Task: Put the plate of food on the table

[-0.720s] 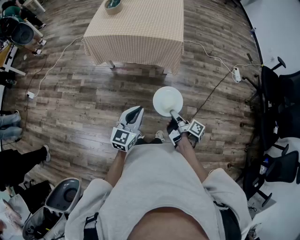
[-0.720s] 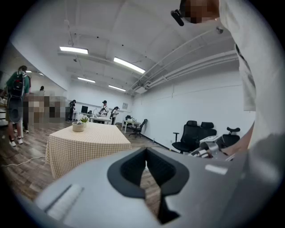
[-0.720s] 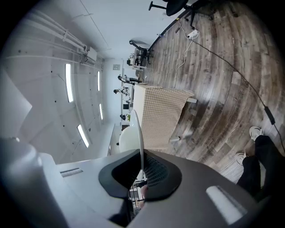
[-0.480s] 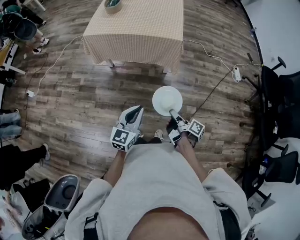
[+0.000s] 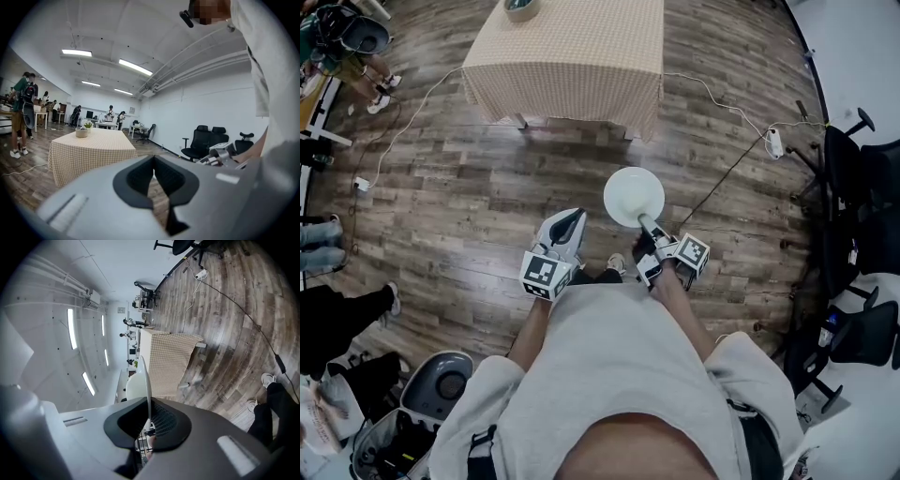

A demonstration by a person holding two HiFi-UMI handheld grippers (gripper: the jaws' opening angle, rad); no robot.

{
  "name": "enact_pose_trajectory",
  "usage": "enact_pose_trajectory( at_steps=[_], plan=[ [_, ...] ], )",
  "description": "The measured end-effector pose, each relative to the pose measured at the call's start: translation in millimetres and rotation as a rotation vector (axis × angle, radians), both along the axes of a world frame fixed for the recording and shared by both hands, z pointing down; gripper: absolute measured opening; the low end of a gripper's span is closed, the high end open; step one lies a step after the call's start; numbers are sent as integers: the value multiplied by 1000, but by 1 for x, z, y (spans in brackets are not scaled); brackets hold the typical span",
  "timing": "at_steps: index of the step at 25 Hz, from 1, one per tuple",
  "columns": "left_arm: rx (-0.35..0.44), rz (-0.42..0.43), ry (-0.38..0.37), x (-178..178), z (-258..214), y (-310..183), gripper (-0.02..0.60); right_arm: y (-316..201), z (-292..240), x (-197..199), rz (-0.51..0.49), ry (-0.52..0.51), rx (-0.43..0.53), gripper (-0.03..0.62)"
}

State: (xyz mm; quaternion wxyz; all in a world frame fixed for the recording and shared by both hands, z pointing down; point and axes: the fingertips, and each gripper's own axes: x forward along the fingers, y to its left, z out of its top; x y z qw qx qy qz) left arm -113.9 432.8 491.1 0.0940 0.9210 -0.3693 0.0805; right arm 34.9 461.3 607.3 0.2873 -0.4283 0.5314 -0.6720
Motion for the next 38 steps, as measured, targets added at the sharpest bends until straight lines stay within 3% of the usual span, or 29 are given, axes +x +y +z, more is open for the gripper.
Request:
enact_pose_trajectory(
  at_steps=[3,9,14,22,38],
  plan=[
    [5,-1,-4,16,-1,0,11,-3,0,17,6,-11,38,9],
    [-1,-7,-1,22,1,0,10,0,-2,25,-9,23,-4,9],
    [-1,-12,11,37,3,-1,10,-5,-1,43,-24,7,60,9],
    [-7,1,14,62,2,-5,10,-8,-6,68,-5,7,55,9],
    [13,17,33,78,8,-80,10,-70,1,84,1,62,36,9]
  ],
)
